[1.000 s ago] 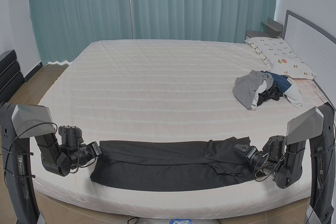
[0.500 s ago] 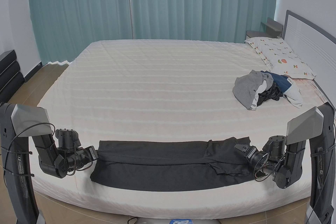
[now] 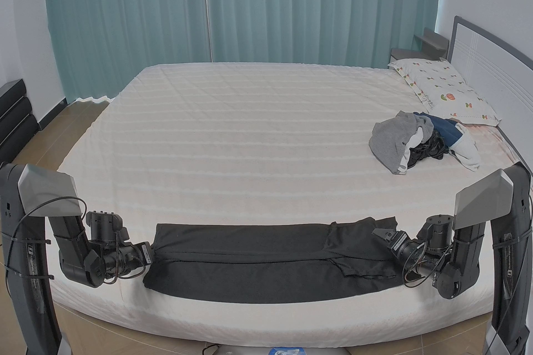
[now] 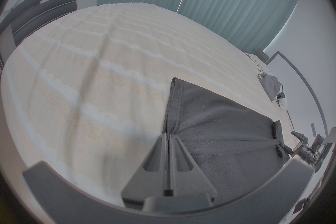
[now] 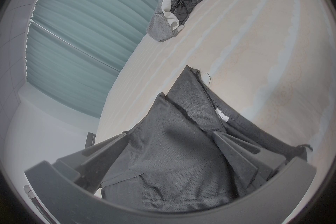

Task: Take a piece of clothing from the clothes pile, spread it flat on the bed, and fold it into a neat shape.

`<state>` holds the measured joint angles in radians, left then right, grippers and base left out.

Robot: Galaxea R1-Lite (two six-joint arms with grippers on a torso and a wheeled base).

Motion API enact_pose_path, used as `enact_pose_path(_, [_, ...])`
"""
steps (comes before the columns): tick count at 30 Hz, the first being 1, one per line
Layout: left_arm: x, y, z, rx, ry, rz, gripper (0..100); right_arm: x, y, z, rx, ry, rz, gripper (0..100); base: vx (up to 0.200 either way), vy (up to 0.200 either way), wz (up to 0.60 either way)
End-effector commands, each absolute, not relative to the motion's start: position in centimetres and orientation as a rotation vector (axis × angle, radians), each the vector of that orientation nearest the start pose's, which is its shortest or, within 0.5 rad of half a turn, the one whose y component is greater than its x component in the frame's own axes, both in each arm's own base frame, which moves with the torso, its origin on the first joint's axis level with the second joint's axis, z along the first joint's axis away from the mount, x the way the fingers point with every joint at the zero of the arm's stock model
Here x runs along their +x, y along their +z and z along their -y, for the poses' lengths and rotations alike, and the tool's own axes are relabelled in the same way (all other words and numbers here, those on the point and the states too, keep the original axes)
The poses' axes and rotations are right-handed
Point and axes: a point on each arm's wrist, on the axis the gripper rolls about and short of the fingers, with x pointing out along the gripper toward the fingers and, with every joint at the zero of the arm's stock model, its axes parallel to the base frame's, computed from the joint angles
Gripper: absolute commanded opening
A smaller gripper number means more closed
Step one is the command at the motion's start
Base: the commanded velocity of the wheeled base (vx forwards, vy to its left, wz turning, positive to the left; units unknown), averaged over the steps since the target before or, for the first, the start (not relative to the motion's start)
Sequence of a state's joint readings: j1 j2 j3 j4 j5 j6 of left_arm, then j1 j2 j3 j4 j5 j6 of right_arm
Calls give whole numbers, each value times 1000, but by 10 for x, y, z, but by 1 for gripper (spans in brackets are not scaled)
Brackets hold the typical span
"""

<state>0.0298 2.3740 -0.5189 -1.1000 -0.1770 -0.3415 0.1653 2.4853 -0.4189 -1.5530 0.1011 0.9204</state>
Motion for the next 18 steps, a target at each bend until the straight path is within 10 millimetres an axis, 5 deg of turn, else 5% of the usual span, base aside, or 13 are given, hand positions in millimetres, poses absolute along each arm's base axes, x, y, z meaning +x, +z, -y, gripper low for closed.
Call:
enact_pose_path(1, [313,-52,-8,-390,-7,-775,0,306,-55,-54,879,13,-583,100,0,0,0])
enact_pose_path(12, [313,-55,-9,-386,-7,-780,0,307,-54,-51,885,6,-577,100,0,0,0])
enact_pose_path(13, [313,-55,-9,-386,-9,-780,100,307,-54,-50,886,1,-573,100,0,0,0])
enact_pose_path(18, [315,-54,-10,-395,-8,-768,100,308,-53,-47,888,-8,-564,100,0,0,0])
